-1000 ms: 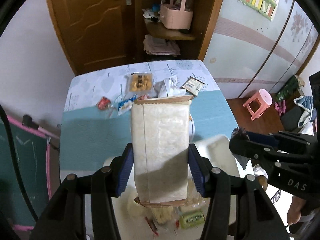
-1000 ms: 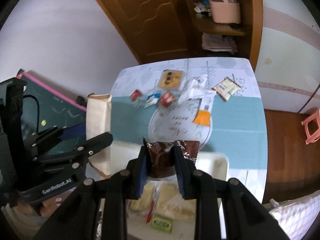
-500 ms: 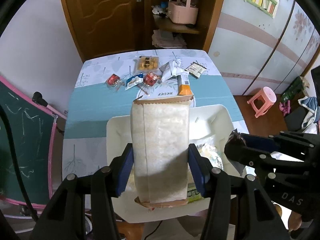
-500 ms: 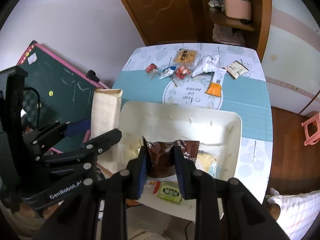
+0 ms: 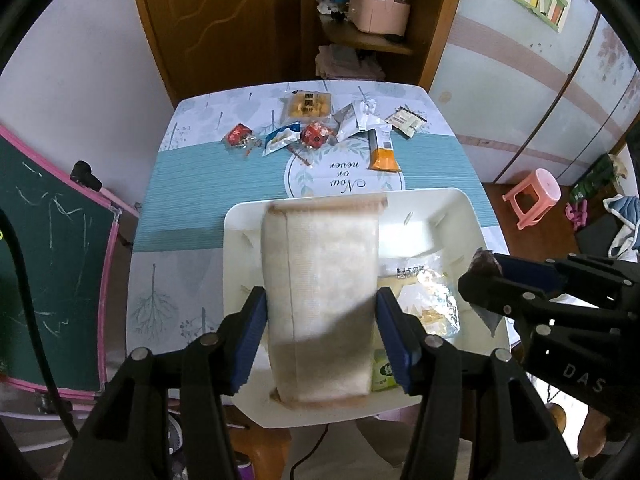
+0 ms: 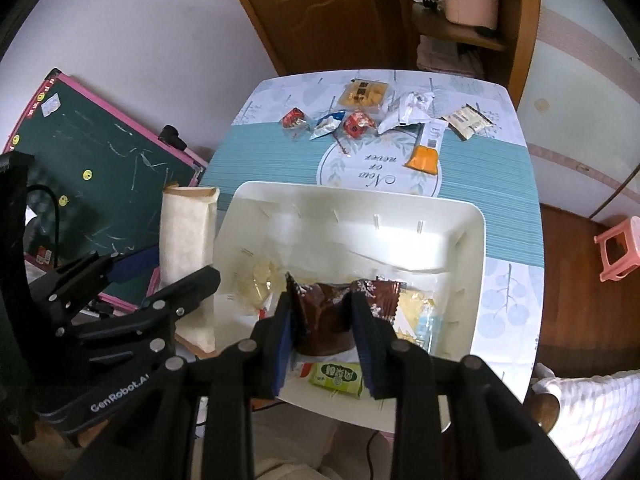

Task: Organize snacks
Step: 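Lower both snacks into the tray and open both tools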

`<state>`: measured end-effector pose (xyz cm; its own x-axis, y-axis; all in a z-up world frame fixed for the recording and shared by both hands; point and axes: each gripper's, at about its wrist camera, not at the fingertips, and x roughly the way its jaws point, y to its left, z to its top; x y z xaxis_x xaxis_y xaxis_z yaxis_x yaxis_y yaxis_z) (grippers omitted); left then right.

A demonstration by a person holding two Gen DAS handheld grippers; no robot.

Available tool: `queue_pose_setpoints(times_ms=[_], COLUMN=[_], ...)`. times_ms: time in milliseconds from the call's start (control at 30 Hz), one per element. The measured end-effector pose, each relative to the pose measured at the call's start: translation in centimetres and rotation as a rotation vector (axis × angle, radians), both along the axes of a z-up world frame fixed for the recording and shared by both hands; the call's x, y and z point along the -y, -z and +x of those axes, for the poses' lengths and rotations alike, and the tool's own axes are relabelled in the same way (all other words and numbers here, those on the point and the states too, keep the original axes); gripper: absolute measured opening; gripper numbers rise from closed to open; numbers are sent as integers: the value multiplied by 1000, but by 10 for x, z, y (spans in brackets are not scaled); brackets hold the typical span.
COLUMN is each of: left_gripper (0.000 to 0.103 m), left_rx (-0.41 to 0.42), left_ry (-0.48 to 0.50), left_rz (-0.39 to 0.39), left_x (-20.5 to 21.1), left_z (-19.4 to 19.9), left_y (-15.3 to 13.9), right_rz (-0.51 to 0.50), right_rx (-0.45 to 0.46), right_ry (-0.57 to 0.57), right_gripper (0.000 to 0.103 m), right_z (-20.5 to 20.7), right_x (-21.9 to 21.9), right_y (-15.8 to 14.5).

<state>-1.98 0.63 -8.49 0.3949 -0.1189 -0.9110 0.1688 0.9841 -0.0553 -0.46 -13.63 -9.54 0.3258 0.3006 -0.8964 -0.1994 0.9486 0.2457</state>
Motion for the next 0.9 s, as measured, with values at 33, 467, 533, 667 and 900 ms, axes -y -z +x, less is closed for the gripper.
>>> queue_pose_setpoints(times_ms=[33,467,533,667,900], left_gripper=[61,83,83,83,83], left_rx=[-6,-9,-16,-18,-10], left_ry=[5,-16,-19,-18,-2], left_rz=[-8,-30,-31,-32,-18], left_x=[0,-6,-7,-7,-5], left_z=[1,10,11,11,11], left_y=[0,1,2,2,2], right_rz=[-2,4,4,-2,-2], right_rx=[-2,-10,-10,-10,-21], right_ry=[4,84,84,82,80], right_gripper=[31,47,47,47,47], right_z=[0,5,5,5,6], right_x=[0,13,12,11,10], right_y=[1,3,3,4,6])
